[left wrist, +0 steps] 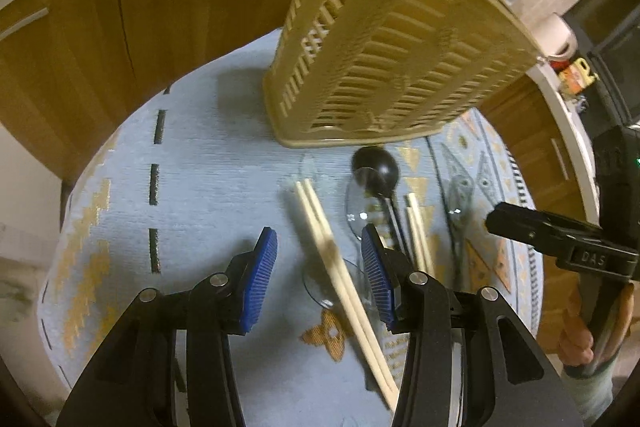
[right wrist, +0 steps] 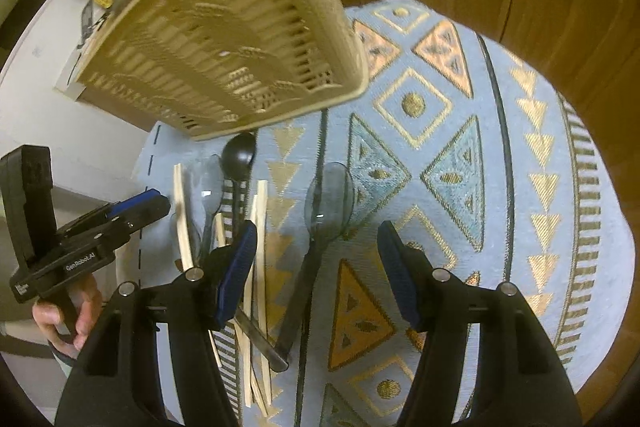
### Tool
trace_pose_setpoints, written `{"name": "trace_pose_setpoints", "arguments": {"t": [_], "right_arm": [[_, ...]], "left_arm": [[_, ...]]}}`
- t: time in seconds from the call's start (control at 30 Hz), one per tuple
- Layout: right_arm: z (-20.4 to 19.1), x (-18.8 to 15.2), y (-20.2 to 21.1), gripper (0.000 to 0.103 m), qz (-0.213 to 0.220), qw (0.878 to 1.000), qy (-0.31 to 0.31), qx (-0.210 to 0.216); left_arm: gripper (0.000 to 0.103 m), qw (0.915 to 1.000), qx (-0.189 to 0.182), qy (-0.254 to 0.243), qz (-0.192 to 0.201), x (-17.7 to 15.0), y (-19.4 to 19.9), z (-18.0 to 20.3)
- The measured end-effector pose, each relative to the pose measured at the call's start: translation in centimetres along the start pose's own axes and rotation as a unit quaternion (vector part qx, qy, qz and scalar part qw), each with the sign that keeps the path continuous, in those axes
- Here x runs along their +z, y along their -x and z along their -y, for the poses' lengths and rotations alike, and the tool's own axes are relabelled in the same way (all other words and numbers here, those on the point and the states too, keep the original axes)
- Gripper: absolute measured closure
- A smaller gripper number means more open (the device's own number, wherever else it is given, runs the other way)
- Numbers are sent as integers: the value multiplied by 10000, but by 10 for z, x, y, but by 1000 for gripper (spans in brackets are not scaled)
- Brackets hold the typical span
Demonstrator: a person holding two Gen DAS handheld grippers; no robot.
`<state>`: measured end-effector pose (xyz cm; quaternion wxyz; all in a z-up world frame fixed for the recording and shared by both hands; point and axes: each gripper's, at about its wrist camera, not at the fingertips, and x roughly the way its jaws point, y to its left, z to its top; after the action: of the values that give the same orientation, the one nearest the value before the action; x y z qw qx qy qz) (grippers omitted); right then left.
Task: Organize utensils
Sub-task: 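Grasp a wooden chopstick with the left tool while the right tool grasps a clear spoon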
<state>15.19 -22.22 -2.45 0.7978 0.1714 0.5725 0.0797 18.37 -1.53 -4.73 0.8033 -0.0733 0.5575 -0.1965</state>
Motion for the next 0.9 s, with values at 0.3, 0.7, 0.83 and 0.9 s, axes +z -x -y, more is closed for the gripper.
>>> {"name": "trace_pose_setpoints", "arguments": {"t": [0.3, 0.7, 0.83, 0.9], "right_arm": [[6, 10, -12, 45, -111, 9995, -270, -82], [-32, 15, -40, 62, -81, 9951, 173, -972], [-50, 11, -49, 63, -8, 9906, 354, -1318], [-58, 9, -53, 63, 27, 9877, 472, -1487]], "left_arm": [[62, 9998, 174, 20, -85, 6, -17, 6], [71, 9970, 727, -263, 12, 5, -24, 17], [74, 9952, 908, -365, 70, 4, -27, 24], [75, 9941, 997, -406, 110, 2, -29, 28]]}}
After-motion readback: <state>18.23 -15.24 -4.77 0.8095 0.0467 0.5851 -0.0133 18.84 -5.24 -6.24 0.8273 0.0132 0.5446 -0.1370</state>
